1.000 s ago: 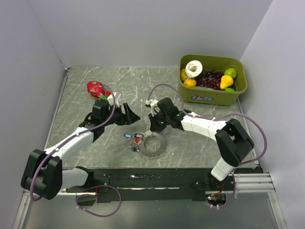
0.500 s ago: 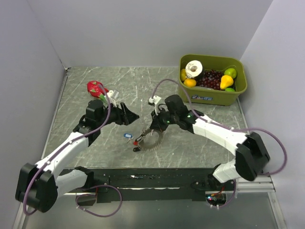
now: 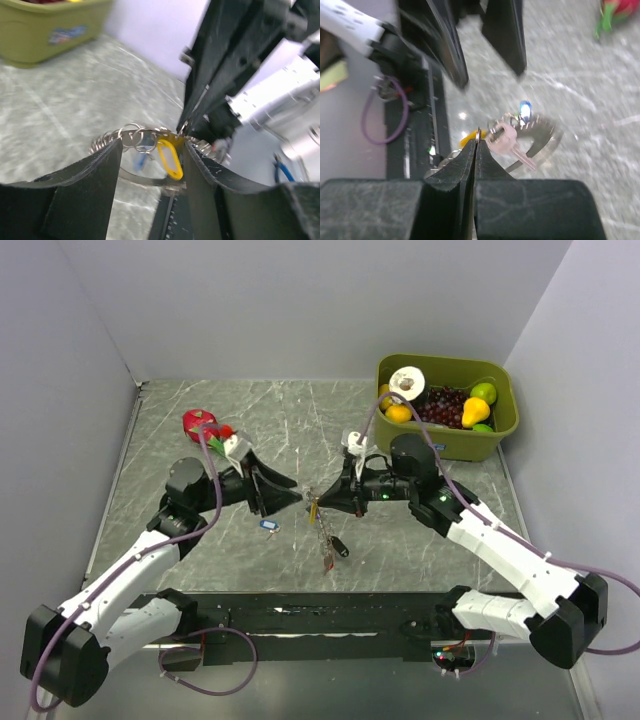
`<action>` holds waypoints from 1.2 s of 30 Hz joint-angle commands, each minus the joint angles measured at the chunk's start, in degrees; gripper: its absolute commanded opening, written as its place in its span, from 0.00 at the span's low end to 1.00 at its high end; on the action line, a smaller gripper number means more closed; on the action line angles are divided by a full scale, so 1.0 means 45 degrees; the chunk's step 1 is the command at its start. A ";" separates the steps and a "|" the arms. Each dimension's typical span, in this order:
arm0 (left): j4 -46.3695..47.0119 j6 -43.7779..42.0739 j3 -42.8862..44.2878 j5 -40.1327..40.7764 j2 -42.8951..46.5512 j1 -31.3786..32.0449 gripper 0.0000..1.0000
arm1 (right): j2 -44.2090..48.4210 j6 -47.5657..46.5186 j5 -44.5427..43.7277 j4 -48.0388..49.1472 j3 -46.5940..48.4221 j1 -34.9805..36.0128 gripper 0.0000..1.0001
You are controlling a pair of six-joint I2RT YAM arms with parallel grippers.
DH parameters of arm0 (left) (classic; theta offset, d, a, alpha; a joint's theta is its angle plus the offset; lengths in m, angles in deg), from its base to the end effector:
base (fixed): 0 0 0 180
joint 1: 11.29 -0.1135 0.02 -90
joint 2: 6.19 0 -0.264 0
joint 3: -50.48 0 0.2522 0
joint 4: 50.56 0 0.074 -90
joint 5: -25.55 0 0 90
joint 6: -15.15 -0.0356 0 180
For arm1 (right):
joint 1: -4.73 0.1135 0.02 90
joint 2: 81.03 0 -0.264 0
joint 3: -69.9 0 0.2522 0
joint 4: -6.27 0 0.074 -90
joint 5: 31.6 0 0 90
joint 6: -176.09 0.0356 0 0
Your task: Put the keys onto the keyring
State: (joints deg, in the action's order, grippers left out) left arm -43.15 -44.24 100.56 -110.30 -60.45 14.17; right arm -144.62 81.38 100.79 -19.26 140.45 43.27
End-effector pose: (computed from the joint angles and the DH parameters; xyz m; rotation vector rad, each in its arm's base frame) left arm 0.1840 -0.1159 0.3150 0.6247 1.5834 -1.3527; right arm 0.1790 0.1733 0.3486 -1.1827 1.5580 1.0932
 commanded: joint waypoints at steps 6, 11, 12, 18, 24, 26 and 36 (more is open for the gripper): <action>0.1329 -0.0065 0.0778 -0.0945 -0.0052 0.1141 0.56 | 0.0909 0.1317 0.2706 0.2497 -0.0218 -0.0479 0.00; 0.2891 0.0833 0.0505 -0.1705 0.0124 0.1160 0.56 | 0.1124 0.2002 0.3352 0.3396 -0.0433 -0.0616 0.00; 0.3261 0.0989 0.0446 -0.1939 0.0124 0.1180 0.56 | 0.1105 0.2042 0.3430 0.3629 -0.0472 -0.0616 0.00; 0.3559 0.0777 0.0464 -0.2293 0.0124 0.1199 0.60 | 0.1046 0.2472 0.3841 0.4196 -0.0414 -0.0655 0.00; 0.3558 0.0737 0.0640 -0.2370 0.0007 0.1336 0.50 | 0.0968 0.2921 0.4134 0.4764 -0.0356 -0.0655 0.00; 0.3636 0.0775 0.0680 -0.2429 -0.0129 0.1394 0.45 | 0.0929 0.2941 0.4115 0.4822 -0.0375 -0.0636 0.00; 0.2639 -0.0025 0.1188 -0.1903 -0.0637 0.1863 0.34 | 0.0870 0.2961 0.3939 0.4764 -0.0317 -0.0655 0.00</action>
State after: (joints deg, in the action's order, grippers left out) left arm -31.04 -42.60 103.14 -119.04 -62.49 21.62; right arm -141.84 94.19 117.99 -2.35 137.70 40.67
